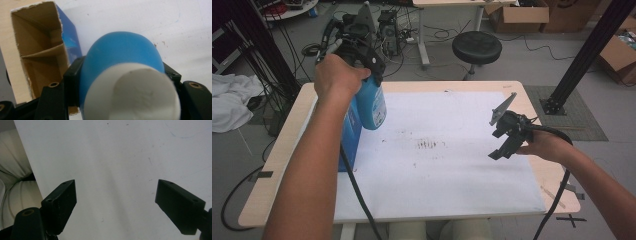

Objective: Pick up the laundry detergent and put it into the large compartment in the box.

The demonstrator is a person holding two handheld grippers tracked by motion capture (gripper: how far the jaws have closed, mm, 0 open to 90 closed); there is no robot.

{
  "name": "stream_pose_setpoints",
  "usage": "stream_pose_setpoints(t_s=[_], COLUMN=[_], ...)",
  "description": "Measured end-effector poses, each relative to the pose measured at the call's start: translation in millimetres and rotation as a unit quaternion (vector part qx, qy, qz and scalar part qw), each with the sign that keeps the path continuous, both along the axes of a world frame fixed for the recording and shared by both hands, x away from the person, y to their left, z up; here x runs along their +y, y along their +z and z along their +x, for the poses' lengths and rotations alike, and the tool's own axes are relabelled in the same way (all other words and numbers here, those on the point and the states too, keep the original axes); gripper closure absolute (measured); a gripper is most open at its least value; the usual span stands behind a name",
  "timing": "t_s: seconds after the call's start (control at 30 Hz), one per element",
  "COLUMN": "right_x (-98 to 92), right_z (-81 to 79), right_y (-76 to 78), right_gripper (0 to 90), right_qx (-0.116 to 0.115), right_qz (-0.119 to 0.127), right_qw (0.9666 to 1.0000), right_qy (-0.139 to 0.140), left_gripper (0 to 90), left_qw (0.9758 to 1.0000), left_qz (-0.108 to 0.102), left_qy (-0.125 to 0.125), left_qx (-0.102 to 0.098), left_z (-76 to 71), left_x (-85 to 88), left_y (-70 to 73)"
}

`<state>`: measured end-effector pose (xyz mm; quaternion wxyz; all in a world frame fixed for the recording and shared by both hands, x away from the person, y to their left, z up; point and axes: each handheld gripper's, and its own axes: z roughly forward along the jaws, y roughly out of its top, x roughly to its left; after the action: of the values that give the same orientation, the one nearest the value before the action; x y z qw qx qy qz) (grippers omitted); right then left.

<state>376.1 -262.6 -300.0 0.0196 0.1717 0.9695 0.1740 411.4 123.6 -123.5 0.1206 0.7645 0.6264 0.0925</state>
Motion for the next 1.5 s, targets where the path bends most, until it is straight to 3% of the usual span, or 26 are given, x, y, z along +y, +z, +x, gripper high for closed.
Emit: stream_pose_setpoints(t_s=[0.43, 0.77, 1.27, 1.5], right_x=[1.8, 3.6, 9.9, 10.9], right_z=[0.2, 1.3, 3.0, 3.3], right_y=[1.5, 1.0, -0.8, -1.1], right_gripper=[17.1, 17.1, 17.1, 17.1], right_qx=[0.000, -0.001, 0.002, 0.002], right_qz=[0.000, -0.002, -0.003, -0.004], right_qw=[1.0000, 1.0000, 1.0000, 1.0000], right_qy=[0.000, 0.002, 0.003, 0.002], left_gripper=[37.7, 37.7, 37.7, 37.7], left_qw=[0.9991, 0.9974, 0.9947, 0.9940], left_qz=[0.023, 0.025, 0.033, 0.031], left_qy=[0.034, 0.067, 0.096, 0.103], left_qx=[-0.010, -0.010, -0.013, -0.020], left_z=[-11.8, -19.4, -23.9, -22.9], left_x=[38.3, 70.1, 99.9, 109.8], left_y=[18.6, 23.1, 13.3, -2.1])
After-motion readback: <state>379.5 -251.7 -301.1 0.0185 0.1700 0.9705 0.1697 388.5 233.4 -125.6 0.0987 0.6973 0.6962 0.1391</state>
